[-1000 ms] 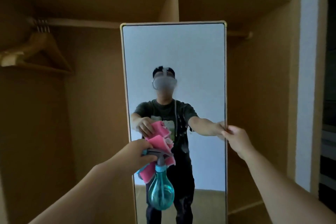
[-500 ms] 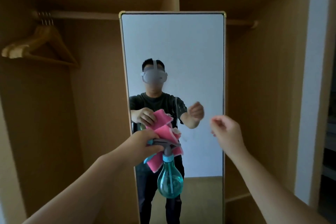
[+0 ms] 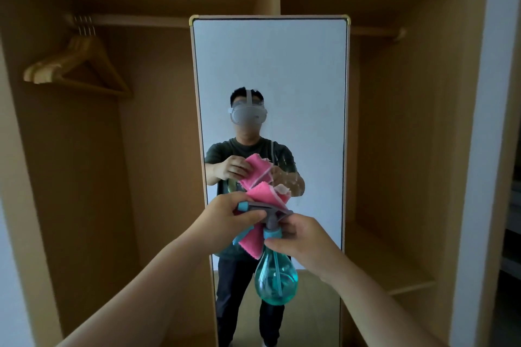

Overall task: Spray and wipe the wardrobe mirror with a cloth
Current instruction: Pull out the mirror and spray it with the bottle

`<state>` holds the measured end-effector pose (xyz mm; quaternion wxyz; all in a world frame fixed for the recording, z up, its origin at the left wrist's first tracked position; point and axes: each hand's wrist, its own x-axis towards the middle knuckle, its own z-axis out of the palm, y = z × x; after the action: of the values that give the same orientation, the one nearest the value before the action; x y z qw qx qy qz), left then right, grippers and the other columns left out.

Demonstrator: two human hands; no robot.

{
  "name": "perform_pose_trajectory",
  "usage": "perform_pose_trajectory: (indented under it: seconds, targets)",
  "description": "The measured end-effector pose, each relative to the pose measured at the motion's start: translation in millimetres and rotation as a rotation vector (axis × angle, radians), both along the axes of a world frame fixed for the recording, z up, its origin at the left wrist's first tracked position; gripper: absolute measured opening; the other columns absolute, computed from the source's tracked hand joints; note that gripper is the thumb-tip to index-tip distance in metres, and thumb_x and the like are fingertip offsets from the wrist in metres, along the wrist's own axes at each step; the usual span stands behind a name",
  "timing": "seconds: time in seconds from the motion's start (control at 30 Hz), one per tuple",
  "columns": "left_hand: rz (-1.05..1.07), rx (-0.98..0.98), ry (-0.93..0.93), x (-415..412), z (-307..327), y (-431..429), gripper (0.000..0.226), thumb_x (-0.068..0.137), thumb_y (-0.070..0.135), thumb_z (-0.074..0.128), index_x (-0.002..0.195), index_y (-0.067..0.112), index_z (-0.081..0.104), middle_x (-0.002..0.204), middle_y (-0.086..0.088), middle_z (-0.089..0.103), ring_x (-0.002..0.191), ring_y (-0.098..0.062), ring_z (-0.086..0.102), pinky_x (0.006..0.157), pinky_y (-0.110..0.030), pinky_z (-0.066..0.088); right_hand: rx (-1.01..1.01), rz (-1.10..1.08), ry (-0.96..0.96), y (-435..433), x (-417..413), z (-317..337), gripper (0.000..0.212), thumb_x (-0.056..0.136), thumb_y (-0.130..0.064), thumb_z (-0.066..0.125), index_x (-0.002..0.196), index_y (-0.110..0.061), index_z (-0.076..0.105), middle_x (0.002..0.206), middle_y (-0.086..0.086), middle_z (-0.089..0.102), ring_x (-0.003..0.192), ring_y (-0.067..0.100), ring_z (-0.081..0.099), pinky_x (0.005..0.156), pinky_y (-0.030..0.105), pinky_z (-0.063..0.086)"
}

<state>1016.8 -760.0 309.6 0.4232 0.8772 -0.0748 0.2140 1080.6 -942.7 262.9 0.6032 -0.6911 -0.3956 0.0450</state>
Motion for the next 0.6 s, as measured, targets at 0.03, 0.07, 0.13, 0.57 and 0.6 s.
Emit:
perform_pose_trajectory:
  seconds: [0.03, 0.07, 0.13, 0.57, 0.6]
  targets:
    - [0.010, 0.004, 0.000, -1, 0, -3, 0.003, 0.084, 0.029, 0.071, 0.085, 0.027, 0.069, 0.080, 0.003, 0.071, 0.074, -0.013, 0.067, 0.068, -0.029, 0.058, 0.010, -0.011, -0.005, 1, 0, -1, 0.020, 0.082, -0.011, 0.074, 0.102, -0.011, 0.069, 0.097, 0.004, 0.074, 0.094, 0.020, 0.071, 0.086, 0.037, 0.058]
    - [0.024, 0.005, 0.000, -2, 0, -5, 0.003, 0.083, 0.030, 0.071, 0.083, 0.029, 0.069, 0.079, 0.005, 0.071, 0.072, -0.011, 0.067, 0.065, -0.026, 0.058, 0.029, -0.018, -0.004, 1, 1, -2, 0.018, 0.082, -0.011, 0.074, 0.100, -0.010, 0.070, 0.096, 0.007, 0.074, 0.094, 0.022, 0.070, 0.088, 0.041, 0.057]
    - [0.050, -0.017, 0.003, -4, -1, -6, 0.006, 0.081, 0.032, 0.074, 0.082, 0.031, 0.068, 0.079, 0.008, 0.071, 0.071, -0.008, 0.067, 0.062, -0.022, 0.057, 0.088, 0.005, 0.034, -2, 2, -2, 0.018, 0.081, -0.013, 0.075, 0.099, -0.015, 0.072, 0.099, 0.007, 0.074, 0.096, 0.023, 0.070, 0.090, 0.041, 0.056]
    - [0.139, 0.367, -0.150, -11, -9, 3, 0.018, 0.091, 0.032, 0.061, 0.093, 0.021, 0.075, 0.094, 0.008, 0.065, 0.079, -0.006, 0.060, 0.069, -0.026, 0.054, 0.194, 0.117, 0.112, 0, -12, 26, 0.023, 0.077, -0.027, 0.079, 0.100, -0.023, 0.073, 0.096, 0.008, 0.072, 0.095, 0.029, 0.069, 0.084, 0.041, 0.057]
    - [0.119, 0.372, -0.168, -11, -6, 4, 0.018, 0.091, 0.032, 0.061, 0.092, 0.021, 0.075, 0.093, 0.007, 0.065, 0.078, -0.006, 0.060, 0.068, -0.027, 0.054, 0.209, 0.128, 0.125, 4, -14, 29, 0.021, 0.077, -0.026, 0.078, 0.097, -0.022, 0.074, 0.093, 0.006, 0.073, 0.090, 0.026, 0.070, 0.080, 0.037, 0.057]
